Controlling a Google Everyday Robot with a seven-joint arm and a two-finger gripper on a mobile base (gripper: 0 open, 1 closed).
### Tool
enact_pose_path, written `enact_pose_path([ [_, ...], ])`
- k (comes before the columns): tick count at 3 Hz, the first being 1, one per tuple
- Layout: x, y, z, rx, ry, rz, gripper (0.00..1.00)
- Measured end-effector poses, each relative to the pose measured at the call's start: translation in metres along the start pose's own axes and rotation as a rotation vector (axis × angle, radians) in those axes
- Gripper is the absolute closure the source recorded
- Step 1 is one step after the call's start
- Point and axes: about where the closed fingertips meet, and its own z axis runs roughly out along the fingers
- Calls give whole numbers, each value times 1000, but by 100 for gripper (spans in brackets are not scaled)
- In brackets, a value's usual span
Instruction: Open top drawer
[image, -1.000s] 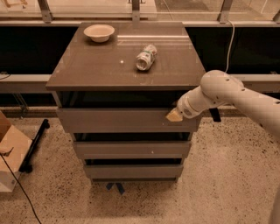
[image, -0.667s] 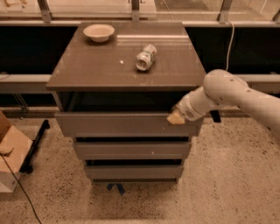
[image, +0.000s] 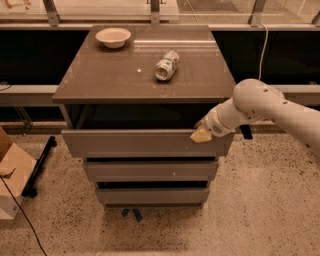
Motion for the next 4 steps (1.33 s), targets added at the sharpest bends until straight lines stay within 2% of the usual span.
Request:
enact_pose_path([
  [1, 1, 1, 3, -10, 9, -3, 14],
  [2, 0, 1, 2, -10, 9, -3, 0],
  [3, 16, 25, 7, -68, 54, 0, 19],
  [4, 26, 38, 6, -101, 84, -1, 42],
])
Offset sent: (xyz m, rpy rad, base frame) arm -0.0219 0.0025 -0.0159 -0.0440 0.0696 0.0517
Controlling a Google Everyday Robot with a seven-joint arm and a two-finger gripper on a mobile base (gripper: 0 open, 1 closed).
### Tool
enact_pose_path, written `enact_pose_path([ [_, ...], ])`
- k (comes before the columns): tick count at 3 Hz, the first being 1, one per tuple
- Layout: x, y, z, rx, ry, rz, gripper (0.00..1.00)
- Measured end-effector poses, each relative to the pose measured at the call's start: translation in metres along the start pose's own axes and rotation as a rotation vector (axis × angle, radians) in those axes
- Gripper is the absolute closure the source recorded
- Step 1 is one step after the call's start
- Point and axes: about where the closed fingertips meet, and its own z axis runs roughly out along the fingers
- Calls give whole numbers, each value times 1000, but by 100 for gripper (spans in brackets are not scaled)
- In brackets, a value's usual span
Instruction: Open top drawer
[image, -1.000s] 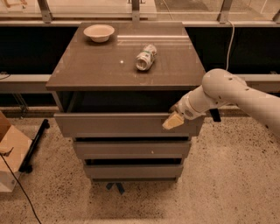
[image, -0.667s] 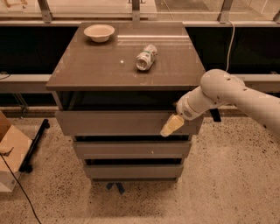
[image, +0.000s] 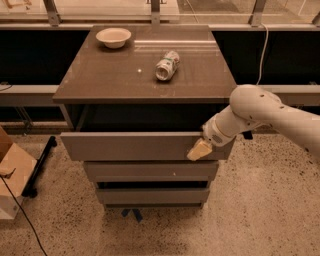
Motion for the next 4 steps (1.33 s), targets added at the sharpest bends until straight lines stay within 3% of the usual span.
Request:
enact_pose_path([
  [2, -4, 0, -8, 0, 0, 0, 89],
  [3, -5, 0, -10, 0, 0, 0, 85],
  [4, 3, 16, -10, -24, 12, 13, 62],
])
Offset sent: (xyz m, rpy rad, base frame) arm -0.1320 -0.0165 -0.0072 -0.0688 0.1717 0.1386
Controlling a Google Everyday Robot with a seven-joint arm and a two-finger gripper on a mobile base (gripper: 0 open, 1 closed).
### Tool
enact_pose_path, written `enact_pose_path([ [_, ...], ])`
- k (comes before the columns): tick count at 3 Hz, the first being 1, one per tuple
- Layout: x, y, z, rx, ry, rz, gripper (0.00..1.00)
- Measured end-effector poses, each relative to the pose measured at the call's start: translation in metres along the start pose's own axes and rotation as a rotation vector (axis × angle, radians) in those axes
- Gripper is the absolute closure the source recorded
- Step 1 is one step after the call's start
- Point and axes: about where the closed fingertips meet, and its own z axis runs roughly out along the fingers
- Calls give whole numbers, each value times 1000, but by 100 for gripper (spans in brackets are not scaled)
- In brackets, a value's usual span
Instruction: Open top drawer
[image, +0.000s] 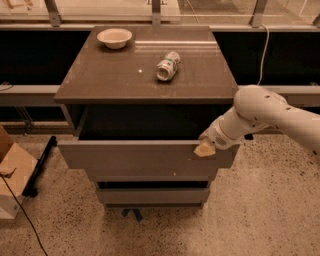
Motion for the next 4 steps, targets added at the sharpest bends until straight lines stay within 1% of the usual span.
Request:
enact_pose_path([
  [1, -1, 0, -1, 0, 0, 0, 31],
  [2, -1, 0, -1, 0, 0, 0, 7],
  [3, 12, 26, 1, -47, 15, 29, 0],
  [4, 26, 54, 3, -102, 32, 64, 0],
])
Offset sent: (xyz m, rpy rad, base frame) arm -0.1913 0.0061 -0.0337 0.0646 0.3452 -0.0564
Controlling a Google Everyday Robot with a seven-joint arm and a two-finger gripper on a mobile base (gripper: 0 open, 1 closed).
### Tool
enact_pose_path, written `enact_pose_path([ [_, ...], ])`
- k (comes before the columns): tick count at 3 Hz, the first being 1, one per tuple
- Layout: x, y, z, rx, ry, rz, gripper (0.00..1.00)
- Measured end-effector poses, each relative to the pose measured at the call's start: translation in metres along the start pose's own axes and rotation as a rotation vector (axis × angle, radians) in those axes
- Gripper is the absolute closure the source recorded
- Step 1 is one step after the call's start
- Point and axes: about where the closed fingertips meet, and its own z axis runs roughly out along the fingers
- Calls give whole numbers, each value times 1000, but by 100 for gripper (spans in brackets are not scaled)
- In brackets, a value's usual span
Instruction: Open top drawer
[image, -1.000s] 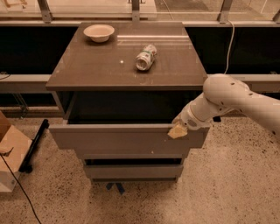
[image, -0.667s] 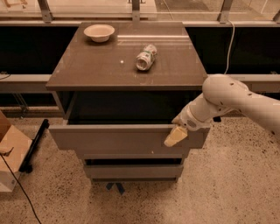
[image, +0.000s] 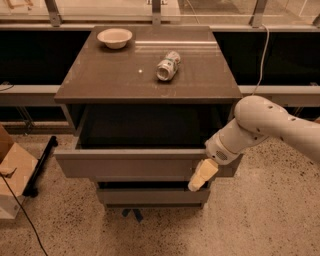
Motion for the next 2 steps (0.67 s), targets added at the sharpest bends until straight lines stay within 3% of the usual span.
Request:
enact_pose_path([
  [1, -3, 1, -5, 0, 0, 0, 17],
  [2, -4, 1, -7, 0, 0, 0, 48],
])
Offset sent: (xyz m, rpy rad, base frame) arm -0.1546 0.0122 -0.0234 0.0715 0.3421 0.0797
